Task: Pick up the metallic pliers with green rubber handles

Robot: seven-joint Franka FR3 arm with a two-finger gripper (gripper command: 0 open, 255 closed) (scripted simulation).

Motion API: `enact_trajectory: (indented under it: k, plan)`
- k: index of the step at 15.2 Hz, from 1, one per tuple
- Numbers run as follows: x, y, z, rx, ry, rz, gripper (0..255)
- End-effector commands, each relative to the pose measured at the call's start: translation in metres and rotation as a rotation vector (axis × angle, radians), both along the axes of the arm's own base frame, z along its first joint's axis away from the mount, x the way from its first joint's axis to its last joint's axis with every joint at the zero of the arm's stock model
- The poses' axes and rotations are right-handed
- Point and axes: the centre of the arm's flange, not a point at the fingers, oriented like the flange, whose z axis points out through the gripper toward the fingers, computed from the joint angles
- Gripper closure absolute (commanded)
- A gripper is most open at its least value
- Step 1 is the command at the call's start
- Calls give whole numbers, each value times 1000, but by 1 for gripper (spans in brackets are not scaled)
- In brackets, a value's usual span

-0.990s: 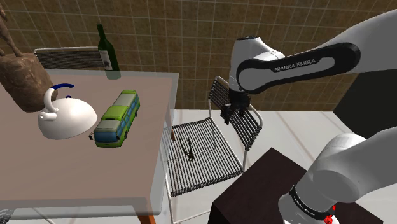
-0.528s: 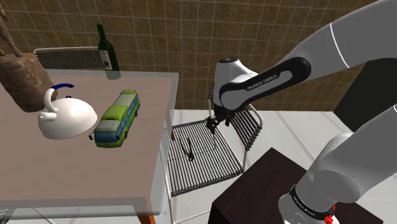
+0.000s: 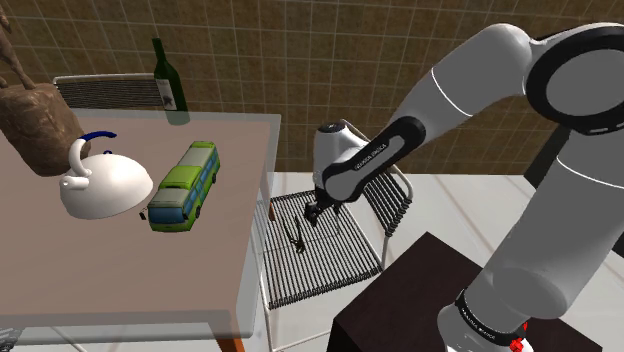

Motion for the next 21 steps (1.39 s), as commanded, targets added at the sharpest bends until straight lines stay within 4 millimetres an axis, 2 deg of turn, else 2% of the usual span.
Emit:
enact_trajectory:
  k: [1, 10, 18, 20, 21]
  plan:
    - [12, 10, -20, 2, -5, -2, 0]
    - [66, 48, -117, 6, -23, -8, 0]
    - [68, 49, -159, 6, -23, -8, 0]
    - [68, 49, -159, 6, -23, -8, 0]
    - [68, 50, -160, 6, -23, -8, 255]
